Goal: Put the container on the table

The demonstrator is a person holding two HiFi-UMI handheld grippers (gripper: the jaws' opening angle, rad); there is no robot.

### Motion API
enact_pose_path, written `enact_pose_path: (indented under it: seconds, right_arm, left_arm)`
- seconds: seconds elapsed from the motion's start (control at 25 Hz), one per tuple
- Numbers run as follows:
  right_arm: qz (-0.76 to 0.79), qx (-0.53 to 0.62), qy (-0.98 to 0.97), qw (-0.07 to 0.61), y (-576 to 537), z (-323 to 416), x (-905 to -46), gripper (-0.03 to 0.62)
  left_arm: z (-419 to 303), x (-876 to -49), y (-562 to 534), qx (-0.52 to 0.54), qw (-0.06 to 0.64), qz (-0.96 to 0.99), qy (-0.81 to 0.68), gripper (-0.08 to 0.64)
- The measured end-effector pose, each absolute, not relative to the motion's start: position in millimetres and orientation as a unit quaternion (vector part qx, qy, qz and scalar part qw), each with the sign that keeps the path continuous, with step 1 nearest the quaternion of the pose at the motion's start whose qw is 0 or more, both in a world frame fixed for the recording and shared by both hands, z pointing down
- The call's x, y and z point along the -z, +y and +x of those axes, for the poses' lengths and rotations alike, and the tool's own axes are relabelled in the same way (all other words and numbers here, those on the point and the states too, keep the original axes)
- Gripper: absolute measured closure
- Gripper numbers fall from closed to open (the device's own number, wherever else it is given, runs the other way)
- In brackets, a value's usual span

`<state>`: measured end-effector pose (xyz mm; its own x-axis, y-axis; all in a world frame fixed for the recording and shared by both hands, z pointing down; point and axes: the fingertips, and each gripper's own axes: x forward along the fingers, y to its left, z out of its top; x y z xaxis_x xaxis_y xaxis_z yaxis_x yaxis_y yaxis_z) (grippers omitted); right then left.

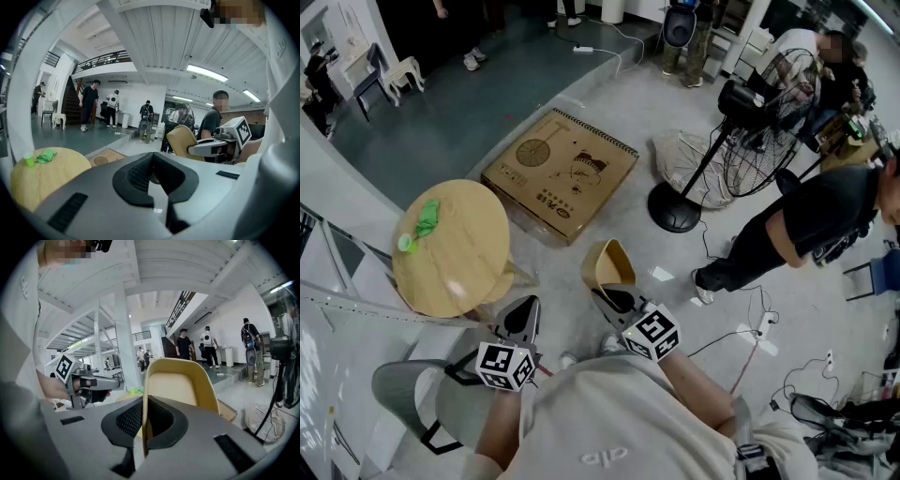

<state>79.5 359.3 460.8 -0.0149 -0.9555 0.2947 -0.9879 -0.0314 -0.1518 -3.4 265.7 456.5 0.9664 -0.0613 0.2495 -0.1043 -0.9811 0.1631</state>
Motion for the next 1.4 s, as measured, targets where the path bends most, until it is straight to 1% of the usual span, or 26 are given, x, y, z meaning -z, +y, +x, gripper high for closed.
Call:
enact_pose_path:
  seconds: [0.4,0.76,1.04,1.4]
  right_arm:
    - [0.692,-0.16,-0.703,0.032,373,122,-460,0.565]
    - [0.668,-0.156,-0.727,0.022,351,146,-468,0.565]
    - [0.655,-0.171,-0.736,0.028,285,147,-479,0.565]
    - [0.642,-0.172,-0.745,0.061,143,124,-488,0.565]
  left_arm:
    - [43,-450,282,-0.113,0.085,0.988,-0.058,0.543]
    - [46,-460,262,-0.121,0.078,0.983,-0.114,0.543]
    - [43,-476,200,-0.117,0.099,0.979,-0.135,0.543]
    - [17,-492,61,-0.106,0.117,0.976,-0.148,0.543]
